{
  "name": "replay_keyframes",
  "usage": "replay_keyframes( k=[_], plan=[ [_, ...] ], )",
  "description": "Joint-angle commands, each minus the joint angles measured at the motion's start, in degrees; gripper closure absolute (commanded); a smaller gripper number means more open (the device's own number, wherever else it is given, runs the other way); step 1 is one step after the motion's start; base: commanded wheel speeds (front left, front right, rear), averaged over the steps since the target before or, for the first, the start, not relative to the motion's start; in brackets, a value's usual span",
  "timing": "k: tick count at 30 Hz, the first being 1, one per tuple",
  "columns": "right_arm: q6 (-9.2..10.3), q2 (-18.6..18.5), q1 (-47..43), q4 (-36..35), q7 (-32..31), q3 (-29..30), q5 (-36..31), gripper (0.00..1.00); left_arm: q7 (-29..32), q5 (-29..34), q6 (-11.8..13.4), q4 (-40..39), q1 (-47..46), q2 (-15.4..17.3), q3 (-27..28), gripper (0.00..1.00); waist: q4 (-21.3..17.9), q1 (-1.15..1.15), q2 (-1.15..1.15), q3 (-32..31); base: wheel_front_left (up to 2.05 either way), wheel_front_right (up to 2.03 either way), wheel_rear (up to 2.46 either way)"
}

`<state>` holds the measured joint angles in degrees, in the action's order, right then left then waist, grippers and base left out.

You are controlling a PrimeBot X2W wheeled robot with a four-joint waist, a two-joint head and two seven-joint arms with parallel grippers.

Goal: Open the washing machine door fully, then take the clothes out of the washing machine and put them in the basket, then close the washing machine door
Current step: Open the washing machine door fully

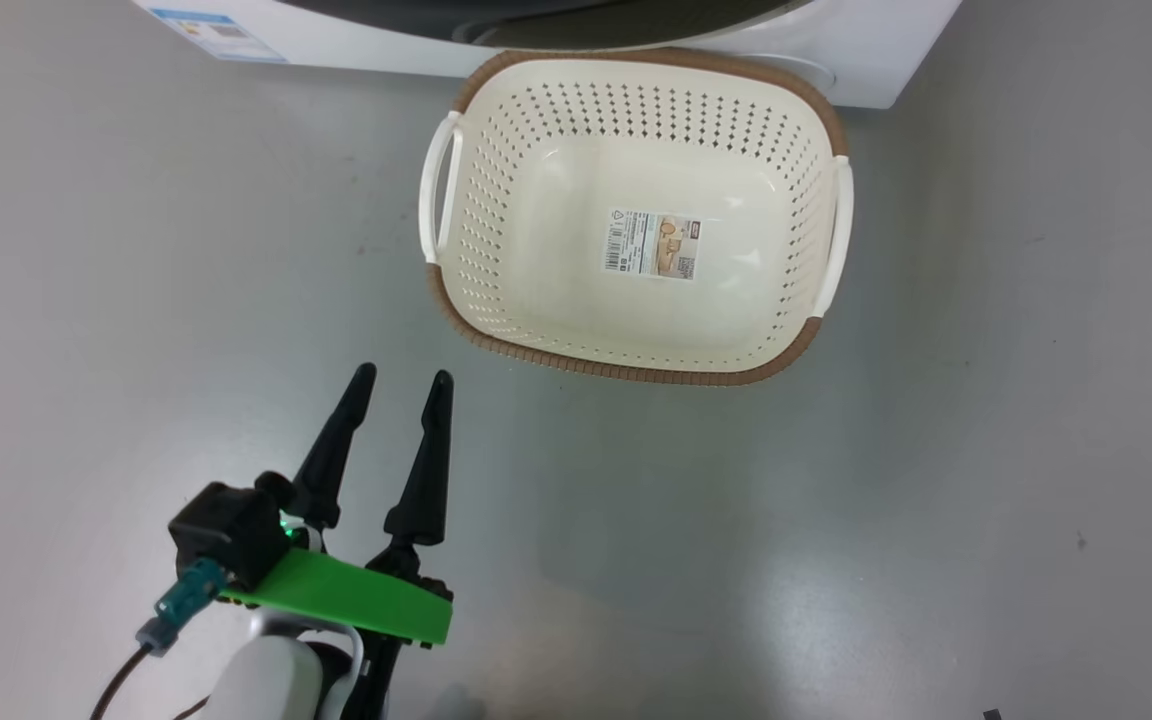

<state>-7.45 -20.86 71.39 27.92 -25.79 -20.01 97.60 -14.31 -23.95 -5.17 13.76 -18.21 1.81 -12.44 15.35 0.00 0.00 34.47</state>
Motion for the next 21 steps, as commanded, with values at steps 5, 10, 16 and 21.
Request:
replay_keyframes(
  k=[5,10,16,21],
  plan=[
    [-0.03,2.37,1.74,0.25,-2.4,-1.21,-1.15,1.0,-0.69,-1.22,-0.44,-1.11,-0.13,1.07,1.4,0.0,0.71,0.0,0.0,0.39,0.0,0.0,0.0],
    [-0.03,2.4,-0.2,-0.46,-4.31,-2.02,-2.11,1.0,-0.69,-1.42,-0.35,-0.76,0.15,1.07,1.24,0.0,0.9,0.0,0.0,-1.37,0.0,0.0,0.0],
    [-0.03,2.5,-4.02,-1.71,-5.43,-2.66,-2.97,1.0,-0.69,-0.9,-0.22,-0.6,1.1,1.07,1.25,0.0,0.67,0.0,0.0,-4.13,0.0,0.0,0.0],
    [-0.03,3.64,-7.63,-3.26,-6.32,-2.42,-2.28,1.0,-0.69,-0.33,-0.15,-0.33,2.11,1.07,1.44,0.0,0.39,0.0,0.0,-6.53,0.0,0.0,0.0]
  ],
)
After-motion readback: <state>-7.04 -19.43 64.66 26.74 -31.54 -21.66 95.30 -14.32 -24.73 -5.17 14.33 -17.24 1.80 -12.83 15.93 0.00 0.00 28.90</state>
